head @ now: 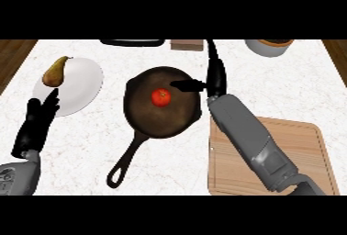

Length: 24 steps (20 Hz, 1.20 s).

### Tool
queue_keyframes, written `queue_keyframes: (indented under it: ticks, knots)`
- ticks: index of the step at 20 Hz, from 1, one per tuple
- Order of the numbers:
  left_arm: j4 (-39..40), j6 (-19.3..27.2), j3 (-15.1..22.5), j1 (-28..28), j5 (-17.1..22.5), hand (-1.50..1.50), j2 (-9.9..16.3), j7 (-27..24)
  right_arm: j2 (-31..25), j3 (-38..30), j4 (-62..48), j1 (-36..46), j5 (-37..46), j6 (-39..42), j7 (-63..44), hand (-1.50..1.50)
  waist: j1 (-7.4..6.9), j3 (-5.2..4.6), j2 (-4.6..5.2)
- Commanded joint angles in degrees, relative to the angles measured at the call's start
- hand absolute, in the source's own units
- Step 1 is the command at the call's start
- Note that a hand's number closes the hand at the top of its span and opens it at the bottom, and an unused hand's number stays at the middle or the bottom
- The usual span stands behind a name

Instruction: Pick the tomato from the cutting board and place it in the pan

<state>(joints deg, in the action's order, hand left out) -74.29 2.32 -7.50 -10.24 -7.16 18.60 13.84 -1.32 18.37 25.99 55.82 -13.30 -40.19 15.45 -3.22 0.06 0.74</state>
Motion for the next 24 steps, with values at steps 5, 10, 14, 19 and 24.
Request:
queue_keyframes:
  ticks: [5,10,14,19,24]
  knots:
    - [-4.66,-0.49,-2.37,4.24,0.97,0.00,1.33,1.47,-10.30,-4.30,8.29,-9.24,-2.25,11.35,3.00,-1.50,3.26,-0.04,-0.92]
    - [0.58,0.44,-2.96,3.14,-0.54,0.00,0.67,-1.71,-17.71,-4.89,17.30,-15.55,-2.18,19.40,0.36,-1.50,3.61,-0.08,-0.85]
    - [-4.15,-0.95,-3.54,3.68,1.43,0.00,1.09,3.03,-26.51,-6.55,23.04,-21.88,-3.95,27.17,-0.29,-1.50,3.94,-0.07,-1.04]
    - [-3.94,-1.09,-4.10,3.99,0.93,0.00,0.98,1.92,-31.07,-10.83,25.79,-28.33,-4.44,33.40,3.44,-1.50,3.41,-0.05,-0.82]
    - [-4.54,0.04,-2.27,6.02,-1.37,0.00,-1.64,-0.31,-34.25,-14.85,28.32,-31.37,-3.71,38.35,2.80,-1.50,3.11,-0.05,-0.77]
